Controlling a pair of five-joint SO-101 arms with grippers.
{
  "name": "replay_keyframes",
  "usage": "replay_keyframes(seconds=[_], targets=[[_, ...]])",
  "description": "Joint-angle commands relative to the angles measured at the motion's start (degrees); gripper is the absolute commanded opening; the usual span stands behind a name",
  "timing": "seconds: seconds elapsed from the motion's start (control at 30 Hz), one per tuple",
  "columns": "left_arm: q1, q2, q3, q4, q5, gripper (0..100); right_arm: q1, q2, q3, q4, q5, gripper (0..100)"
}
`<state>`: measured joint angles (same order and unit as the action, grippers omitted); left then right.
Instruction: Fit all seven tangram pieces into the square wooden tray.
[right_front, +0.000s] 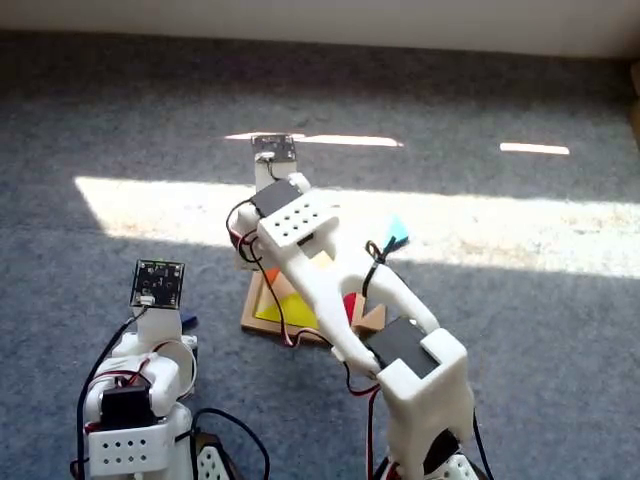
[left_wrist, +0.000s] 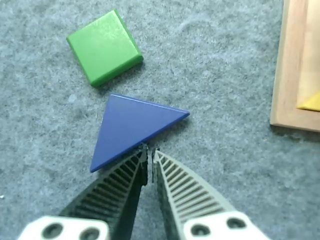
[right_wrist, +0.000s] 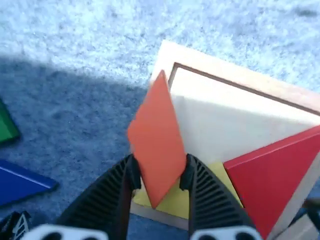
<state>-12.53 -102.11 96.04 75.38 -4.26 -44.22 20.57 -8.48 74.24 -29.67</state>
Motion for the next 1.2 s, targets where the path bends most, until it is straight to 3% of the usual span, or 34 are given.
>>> replay_keyframes(seconds=[0.0,0.27,0.37,0.53,0.83,0.9,1.0,1.17], targets=[[-0.75,-2.33,1.10,0.44,-0.35,4,-0.04,-2.07,-3.65,0.13,-6.07,4.9],[-0.75,-2.33,1.10,0.44,-0.35,4,0.22,0.66,-3.56,0.22,-14.24,5.0],[-0.75,-2.33,1.10,0.44,-0.35,4,0.31,0.66,-3.65,0.13,-14.51,6.1],[-0.75,-2.33,1.10,0.44,-0.35,4,0.31,0.75,-3.21,0.48,-14.51,17.0],[-0.75,-2.33,1.10,0.44,-0.35,4,0.48,0.31,-3.74,3.47,-14.07,17.3],[-0.75,-2.33,1.10,0.44,-0.35,4,1.80,-0.22,-3.74,3.91,-13.98,14.1],[-0.75,-2.33,1.10,0.44,-0.35,4,4.53,-1.98,-3.74,2.42,-10.29,0.8],[-0.75,-2.33,1.10,0.44,-0.35,4,7.87,-3.38,-3.12,0.66,-1.67,0.3]])
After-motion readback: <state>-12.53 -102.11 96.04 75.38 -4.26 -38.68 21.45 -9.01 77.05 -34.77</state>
